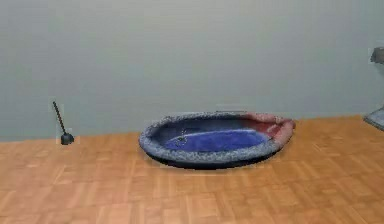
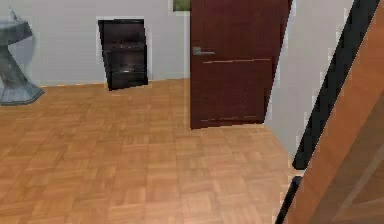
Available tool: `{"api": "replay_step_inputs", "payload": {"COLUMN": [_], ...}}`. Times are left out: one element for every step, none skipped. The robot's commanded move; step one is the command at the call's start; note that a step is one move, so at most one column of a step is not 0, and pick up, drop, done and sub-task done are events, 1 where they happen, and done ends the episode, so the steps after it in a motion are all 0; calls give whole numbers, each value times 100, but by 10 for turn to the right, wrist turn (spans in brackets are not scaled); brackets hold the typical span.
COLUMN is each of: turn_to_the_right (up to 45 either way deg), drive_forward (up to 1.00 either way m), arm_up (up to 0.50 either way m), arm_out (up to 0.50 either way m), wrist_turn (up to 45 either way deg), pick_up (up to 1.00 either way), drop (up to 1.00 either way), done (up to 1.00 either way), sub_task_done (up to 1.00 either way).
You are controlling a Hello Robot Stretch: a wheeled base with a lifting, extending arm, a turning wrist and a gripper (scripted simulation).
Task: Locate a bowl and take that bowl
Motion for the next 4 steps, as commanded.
{"api": "replay_step_inputs", "payload": {"turn_to_the_right": [0,450,360,0], "drive_forward": [50,0,0,100], "arm_up": [0,0,0,0], "arm_out": [0,0,0,0], "wrist_turn": [0,0,0,0], "pick_up": [0,0,0,0], "drop": [0,0,0,0], "done": [0,0,0,0], "sub_task_done": [0,0,0,0]}}
